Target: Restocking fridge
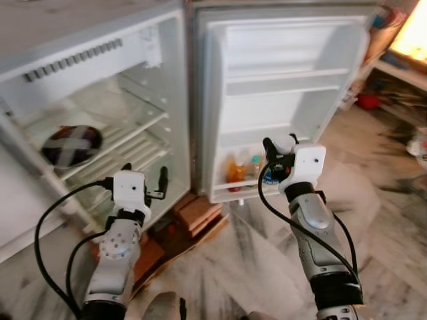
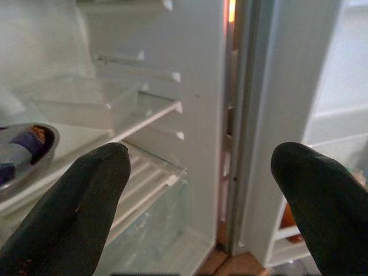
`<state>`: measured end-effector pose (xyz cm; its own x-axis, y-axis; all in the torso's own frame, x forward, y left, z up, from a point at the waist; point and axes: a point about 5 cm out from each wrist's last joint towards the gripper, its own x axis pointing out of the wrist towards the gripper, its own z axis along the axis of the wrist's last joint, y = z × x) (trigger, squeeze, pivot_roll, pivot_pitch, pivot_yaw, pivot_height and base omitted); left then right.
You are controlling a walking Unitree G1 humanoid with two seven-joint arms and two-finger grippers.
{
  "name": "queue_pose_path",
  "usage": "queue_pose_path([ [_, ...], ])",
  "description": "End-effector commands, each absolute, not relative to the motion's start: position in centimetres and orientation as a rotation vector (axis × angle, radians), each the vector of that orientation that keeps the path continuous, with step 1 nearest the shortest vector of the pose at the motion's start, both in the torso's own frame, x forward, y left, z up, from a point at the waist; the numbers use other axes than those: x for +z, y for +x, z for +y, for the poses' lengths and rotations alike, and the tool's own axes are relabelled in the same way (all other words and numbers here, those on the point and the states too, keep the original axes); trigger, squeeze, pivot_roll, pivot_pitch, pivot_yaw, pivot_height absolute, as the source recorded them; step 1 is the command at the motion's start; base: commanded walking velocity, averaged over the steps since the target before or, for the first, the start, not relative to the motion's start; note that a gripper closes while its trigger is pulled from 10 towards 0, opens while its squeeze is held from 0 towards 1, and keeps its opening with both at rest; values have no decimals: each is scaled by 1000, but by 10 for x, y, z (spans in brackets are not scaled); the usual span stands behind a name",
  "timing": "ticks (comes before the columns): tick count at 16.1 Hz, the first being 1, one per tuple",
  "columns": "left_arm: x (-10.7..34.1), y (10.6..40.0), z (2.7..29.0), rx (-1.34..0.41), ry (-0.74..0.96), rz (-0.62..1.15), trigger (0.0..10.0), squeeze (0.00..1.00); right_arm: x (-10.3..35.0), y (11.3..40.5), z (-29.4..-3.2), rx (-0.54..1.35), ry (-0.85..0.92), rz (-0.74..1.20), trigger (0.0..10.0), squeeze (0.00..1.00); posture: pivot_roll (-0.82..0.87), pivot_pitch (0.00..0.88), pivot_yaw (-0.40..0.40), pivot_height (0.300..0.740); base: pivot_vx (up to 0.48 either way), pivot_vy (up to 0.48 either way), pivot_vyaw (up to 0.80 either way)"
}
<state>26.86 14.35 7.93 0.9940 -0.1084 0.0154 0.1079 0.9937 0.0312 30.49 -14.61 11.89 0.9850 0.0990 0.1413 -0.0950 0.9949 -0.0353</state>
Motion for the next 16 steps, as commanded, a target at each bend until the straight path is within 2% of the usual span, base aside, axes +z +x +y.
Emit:
queue_pose_path([
  [1, 83, 268, 134, -157, 18, -39, 10000, 0, 126, 305, -163, 20, -55, -181, 10000, 0, 120, 46, -54, 740, 0, 0, 0],
  [3, 84, 267, 133, -173, 3, -41, 10000, 0, 130, 308, -167, -23, -85, -201, 10000, 0, 120, 46, -54, 740, 131, 0, 0],
  [9, 86, 266, 130, -211, -16, -52, 10000, 0, 128, 309, -178, -120, -126, -177, 10000, 0, 119, 47, -55, 740, 348, 0, 0],
  [15, 86, 266, 128, -218, -22, -54, 10000, 0, 124, 306, -174, -110, -123, -177, 10000, 0, 119, 46, -59, 740, 397, 0, 0],
  [16, 85, 266, 128, -211, -26, -52, 10000, 0, 125, 306, -174, -109, -125, -179, 10000, 0, 119, 47, -60, 740, 0, 0, 0],
])
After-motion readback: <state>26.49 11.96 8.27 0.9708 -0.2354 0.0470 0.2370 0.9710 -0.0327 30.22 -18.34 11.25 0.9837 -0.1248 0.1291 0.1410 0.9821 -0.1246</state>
